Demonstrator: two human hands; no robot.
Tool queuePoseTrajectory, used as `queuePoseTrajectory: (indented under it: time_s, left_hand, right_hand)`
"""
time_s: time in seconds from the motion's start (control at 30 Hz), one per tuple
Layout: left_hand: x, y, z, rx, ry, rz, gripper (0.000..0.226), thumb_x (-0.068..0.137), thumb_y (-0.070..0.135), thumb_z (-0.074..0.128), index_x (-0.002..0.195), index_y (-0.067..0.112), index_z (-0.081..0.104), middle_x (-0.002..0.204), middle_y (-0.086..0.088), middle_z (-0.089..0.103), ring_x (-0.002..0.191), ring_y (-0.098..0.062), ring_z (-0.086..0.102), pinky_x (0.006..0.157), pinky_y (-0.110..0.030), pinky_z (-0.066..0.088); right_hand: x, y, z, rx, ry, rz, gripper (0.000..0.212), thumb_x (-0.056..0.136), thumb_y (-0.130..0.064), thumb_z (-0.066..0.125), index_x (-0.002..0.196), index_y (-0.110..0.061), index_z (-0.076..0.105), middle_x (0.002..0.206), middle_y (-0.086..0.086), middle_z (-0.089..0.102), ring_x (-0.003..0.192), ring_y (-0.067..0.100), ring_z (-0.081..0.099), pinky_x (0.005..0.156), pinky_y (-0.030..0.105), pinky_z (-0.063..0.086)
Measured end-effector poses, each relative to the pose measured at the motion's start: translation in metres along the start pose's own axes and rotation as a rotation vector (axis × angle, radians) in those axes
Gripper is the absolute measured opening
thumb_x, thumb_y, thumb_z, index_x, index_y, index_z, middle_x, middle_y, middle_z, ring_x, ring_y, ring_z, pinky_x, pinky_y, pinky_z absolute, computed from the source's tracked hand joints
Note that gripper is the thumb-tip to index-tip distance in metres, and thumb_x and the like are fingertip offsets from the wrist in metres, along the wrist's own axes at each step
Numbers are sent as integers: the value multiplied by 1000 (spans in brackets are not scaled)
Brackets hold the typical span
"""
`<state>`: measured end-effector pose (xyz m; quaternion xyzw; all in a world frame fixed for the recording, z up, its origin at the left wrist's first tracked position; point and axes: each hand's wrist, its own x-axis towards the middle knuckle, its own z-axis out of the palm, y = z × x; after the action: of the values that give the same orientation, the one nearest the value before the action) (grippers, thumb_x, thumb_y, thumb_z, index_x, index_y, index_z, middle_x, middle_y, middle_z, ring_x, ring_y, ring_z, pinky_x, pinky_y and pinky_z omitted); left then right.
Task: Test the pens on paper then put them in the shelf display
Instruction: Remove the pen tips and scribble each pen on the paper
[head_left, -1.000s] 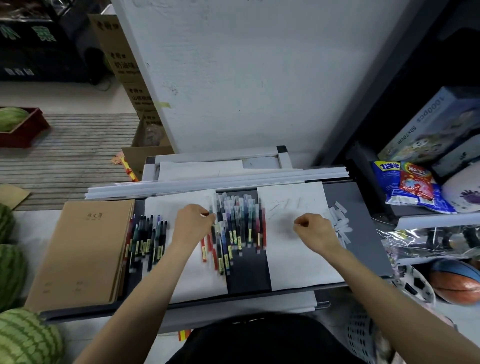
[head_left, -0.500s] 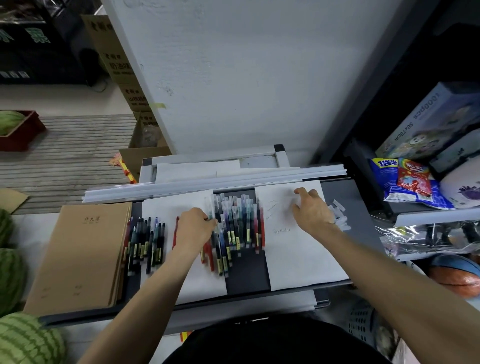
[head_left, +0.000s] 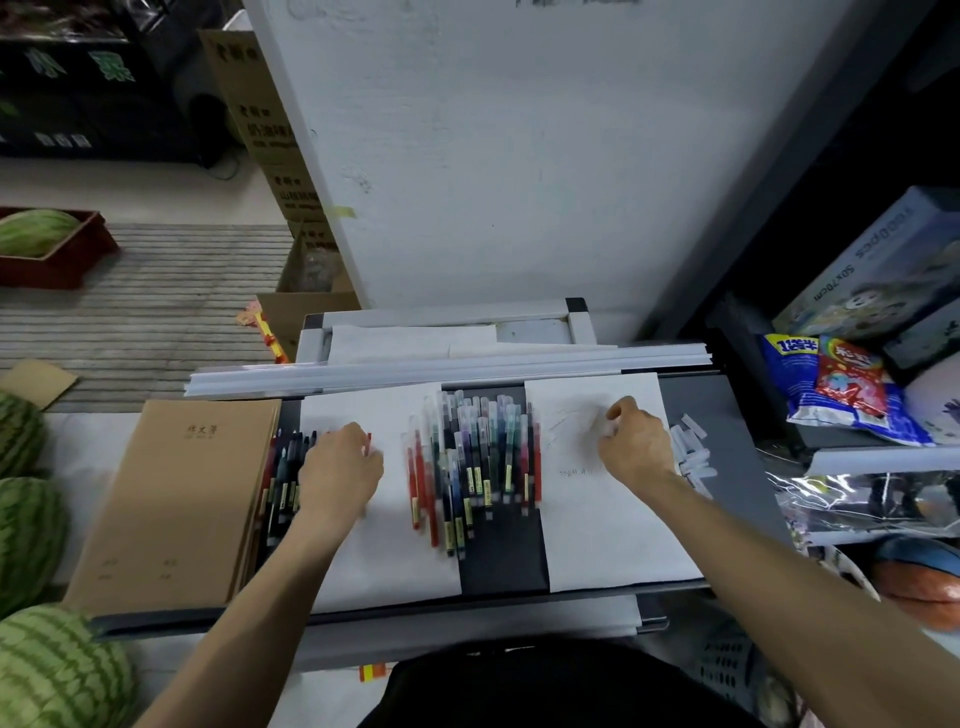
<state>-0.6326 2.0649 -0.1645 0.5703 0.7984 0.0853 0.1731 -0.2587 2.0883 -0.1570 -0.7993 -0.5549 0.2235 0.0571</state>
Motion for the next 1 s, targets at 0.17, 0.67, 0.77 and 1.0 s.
queuePoseTrajectory:
  time_s: [0.17, 0.67, 0.77, 1.0]
  left_hand:
    - [4, -9, 5, 140, -78, 2, 23, 96, 28, 63, 91, 5, 65, 90, -13, 70, 79, -34, 68, 73, -44, 62]
    - [-70, 43, -40, -588, -292, 305, 28, 108, 20, 51, 99, 39, 69, 67, 5, 64, 51, -10, 48, 53, -28, 39]
    - [-97, 61, -59, -676, -326, 458, 24, 107, 31, 48, 111, 42, 69, 69, -4, 59, 51, -15, 41, 49, -27, 33]
    - [-111, 79, -81, -534, -203, 603, 21, 103, 50, 49, 114, 44, 65, 83, 14, 66, 65, -14, 58, 58, -21, 42]
  right_hand:
    - [-26, -13, 12, 214, -27, -54, 33, 90, -13, 65, 123, -16, 67, 102, 4, 69, 87, 22, 66, 80, 30, 55]
    - [-120, -64, -27, 1292, -347, -95, 13, 99, -8, 67, 106, 0, 74, 93, 23, 77, 84, 32, 76, 80, 36, 62]
    - [-127, -69, -40, 1381, -296, -89, 13, 96, -8, 68, 105, 0, 74, 91, 25, 76, 79, 30, 73, 72, 29, 59]
    - [-134, -68, -58, 1349, -210, -205, 12, 97, -10, 69, 102, -3, 77, 80, 23, 73, 71, 26, 67, 70, 28, 56]
